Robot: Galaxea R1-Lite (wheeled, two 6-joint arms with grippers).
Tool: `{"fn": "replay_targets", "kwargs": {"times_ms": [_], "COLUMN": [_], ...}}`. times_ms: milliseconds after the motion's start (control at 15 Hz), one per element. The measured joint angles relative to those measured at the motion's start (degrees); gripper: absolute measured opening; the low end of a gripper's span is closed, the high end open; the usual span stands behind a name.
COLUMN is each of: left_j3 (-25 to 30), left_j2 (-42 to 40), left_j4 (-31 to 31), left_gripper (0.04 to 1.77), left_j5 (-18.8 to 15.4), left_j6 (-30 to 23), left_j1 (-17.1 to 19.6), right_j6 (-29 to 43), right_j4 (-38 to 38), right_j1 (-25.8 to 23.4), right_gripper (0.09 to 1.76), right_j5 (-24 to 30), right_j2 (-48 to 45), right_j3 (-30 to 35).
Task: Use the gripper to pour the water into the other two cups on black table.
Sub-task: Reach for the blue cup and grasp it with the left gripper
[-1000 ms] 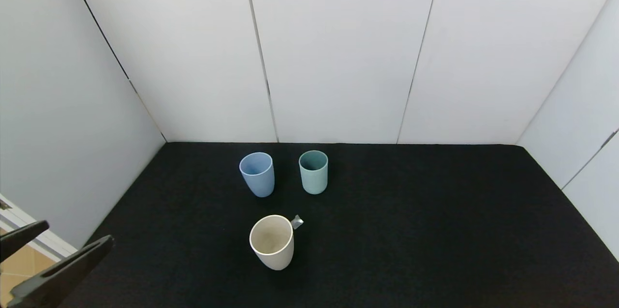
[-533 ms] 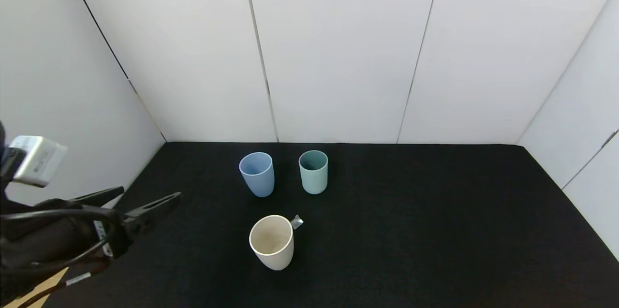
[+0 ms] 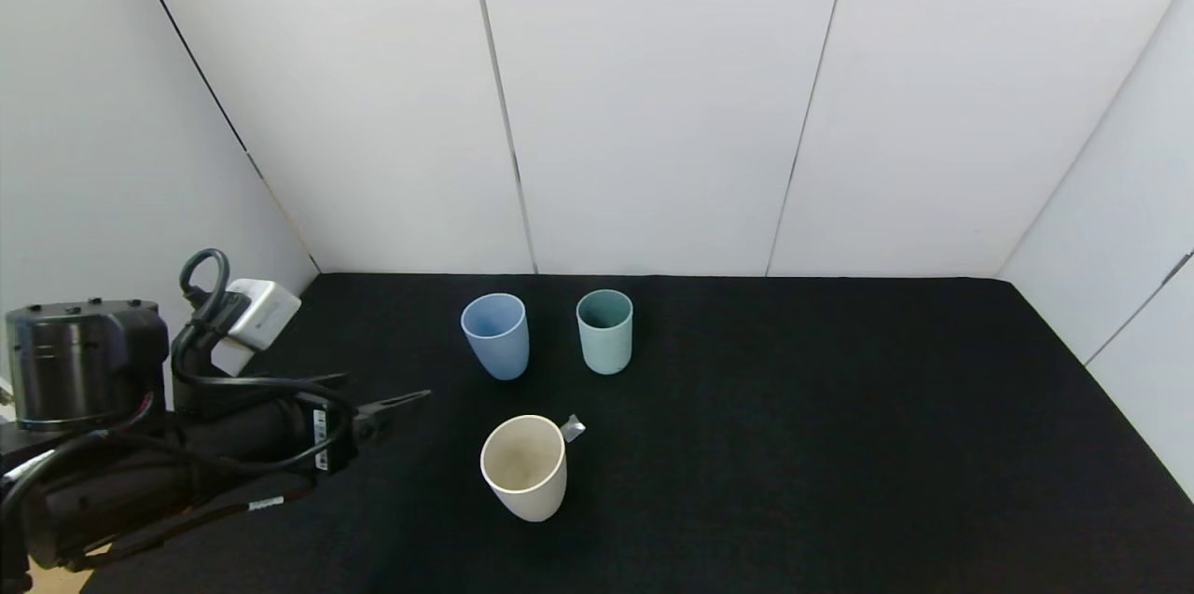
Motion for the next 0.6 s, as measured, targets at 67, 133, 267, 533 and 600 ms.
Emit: {"fn": "replay_targets", "kwargs": {"times_ms": [67, 133, 267, 533, 600], "left_j3": [-0.5, -0.9, -1.3, -1.3, -1.5], "left_j2": [1.7, 3.4, 7.3, 15.8, 17.7], "left_j4": [-0.1, -0.9, -5.9, -16.6, -17.9], "left_gripper": [1.72, 1.72, 1.72, 1.72, 1.72], "left_j5": [-0.1, -0.1, -0.1, 0.1, 0.0], "left_j6": [0.5, 1.1, 1.9, 2.7, 3.1], "left_j1": [0.0, -0.1, -0.1, -0.3, -0.3], "right_j6": [0.0, 0.0, 0.0, 0.0, 0.0], "right_j4": [0.0, 0.0, 0.0, 0.0, 0.0], "right_j1": [0.0, 0.0, 0.0, 0.0, 0.0], "right_gripper": [1.71, 1.71, 1.71, 1.71, 1.71], "right_j5": [0.0, 0.0, 0.0, 0.0, 0.0], "right_j2": [0.0, 0.0, 0.0, 0.0, 0.0], "right_j3": [0.0, 0.0, 0.0, 0.0, 0.0]}}
